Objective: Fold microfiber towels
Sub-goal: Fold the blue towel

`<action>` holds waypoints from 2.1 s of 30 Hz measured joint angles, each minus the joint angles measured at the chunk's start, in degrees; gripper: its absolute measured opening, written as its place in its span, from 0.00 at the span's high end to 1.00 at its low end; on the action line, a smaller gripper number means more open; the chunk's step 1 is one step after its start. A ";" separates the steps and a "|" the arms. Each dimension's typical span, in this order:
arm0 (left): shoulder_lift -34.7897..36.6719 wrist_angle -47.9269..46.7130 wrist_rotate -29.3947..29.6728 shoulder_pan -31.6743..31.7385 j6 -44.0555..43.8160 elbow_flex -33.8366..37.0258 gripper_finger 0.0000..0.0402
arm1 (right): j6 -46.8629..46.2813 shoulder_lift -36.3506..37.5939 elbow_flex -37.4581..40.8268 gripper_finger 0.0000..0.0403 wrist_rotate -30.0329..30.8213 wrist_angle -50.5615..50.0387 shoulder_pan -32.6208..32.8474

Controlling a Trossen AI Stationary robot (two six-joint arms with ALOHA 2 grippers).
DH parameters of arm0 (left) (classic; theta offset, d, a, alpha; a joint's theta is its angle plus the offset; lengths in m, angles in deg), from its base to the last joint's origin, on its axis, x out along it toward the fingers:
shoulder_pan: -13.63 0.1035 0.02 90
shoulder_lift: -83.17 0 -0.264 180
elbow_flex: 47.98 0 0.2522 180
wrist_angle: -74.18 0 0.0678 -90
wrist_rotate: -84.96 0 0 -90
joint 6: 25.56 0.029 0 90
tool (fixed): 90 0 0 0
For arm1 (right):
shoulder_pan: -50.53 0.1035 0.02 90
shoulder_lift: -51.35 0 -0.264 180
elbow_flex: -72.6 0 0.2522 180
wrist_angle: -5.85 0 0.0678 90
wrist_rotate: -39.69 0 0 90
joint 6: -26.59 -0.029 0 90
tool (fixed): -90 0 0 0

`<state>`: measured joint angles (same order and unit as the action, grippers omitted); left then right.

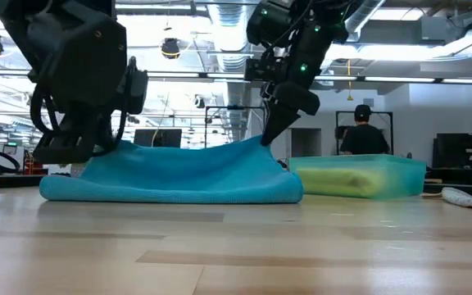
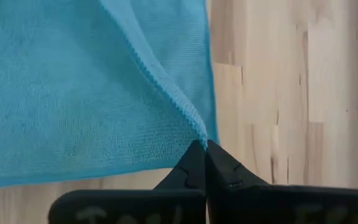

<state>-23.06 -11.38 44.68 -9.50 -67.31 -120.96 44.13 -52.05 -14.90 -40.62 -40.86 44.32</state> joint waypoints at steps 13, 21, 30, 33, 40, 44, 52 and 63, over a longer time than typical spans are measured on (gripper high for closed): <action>0.00 0.93 1.21 1.54 -0.78 0.33 1.00 | -0.99 0.00 0.00 0.97 -4.14 2.00 -3.35; 0.00 2.74 -0.98 1.95 -1.56 0.31 0.96 | -1.06 0.00 0.00 0.93 -5.19 3.70 -3.34; 0.00 3.96 -1.24 4.89 -1.82 0.29 0.73 | -2.58 -2.85 -0.20 0.87 -5.26 5.99 -4.26; 0.00 5.56 -0.98 6.07 0.40 0.29 0.69 | -2.56 -4.02 0.23 0.85 -5.24 4.78 -5.00; -0.04 9.21 -0.81 9.10 5.17 1.73 0.65 | -3.99 -3.85 0.00 0.82 -4.24 4.87 -6.83; -0.04 9.73 0.25 10.86 5.28 2.95 0.65 | -4.09 -3.85 0.00 0.78 -3.96 3.85 -7.55; 4.29 -5.90 6.29 8.58 -1.82 1.21 0.65 | -3.60 1.50 -0.02 0.72 -11.68 -1.42 -6.45; 33.10 20.72 11.04 -13.52 -18.23 13.50 0.65 | -6.51 12.53 16.35 0.75 -24.49 22.22 4.60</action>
<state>10.04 9.34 55.73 -23.02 -85.54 -107.46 37.62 -39.52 1.45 -65.11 -18.65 48.93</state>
